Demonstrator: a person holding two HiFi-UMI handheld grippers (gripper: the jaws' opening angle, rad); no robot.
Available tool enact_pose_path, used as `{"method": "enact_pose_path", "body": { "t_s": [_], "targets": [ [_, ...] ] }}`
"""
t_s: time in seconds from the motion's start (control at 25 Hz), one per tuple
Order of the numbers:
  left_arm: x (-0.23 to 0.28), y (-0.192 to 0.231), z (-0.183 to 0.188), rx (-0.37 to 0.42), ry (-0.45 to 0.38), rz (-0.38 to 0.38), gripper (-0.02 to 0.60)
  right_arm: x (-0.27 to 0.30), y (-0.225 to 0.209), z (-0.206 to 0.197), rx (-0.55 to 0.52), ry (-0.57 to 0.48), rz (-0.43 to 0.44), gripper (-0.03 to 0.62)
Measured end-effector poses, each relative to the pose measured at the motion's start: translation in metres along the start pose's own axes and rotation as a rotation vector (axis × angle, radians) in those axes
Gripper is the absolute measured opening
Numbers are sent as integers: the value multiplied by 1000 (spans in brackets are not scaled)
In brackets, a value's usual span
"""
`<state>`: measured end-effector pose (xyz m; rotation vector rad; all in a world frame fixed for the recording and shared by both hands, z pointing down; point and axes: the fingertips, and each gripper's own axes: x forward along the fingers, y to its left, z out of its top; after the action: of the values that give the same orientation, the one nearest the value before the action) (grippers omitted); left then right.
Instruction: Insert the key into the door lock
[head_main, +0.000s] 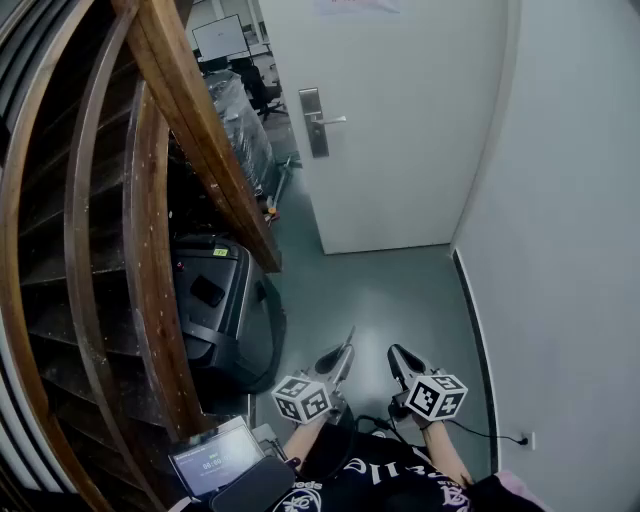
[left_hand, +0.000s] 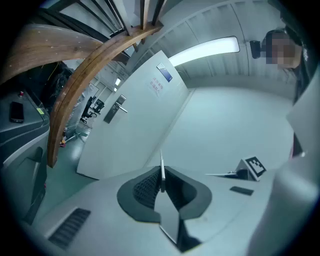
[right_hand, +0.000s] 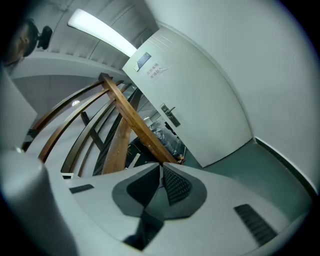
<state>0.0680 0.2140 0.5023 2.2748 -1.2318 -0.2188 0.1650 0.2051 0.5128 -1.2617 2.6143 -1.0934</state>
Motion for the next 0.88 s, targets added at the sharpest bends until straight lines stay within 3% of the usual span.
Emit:
{"method": "enact_pose_path", "body": {
  "t_s": [0.52, 0.68, 0.88],
  "targets": [
    [17, 178, 143, -6, -65, 35, 23, 217, 62, 43, -53, 25, 63, 34],
    [27, 219, 154, -41, -62, 62, 23, 248, 61, 47, -63, 40, 45, 34],
    [54, 237, 147, -91, -12, 38, 23, 263, 39, 52, -43, 55, -3, 34]
  ]
}}
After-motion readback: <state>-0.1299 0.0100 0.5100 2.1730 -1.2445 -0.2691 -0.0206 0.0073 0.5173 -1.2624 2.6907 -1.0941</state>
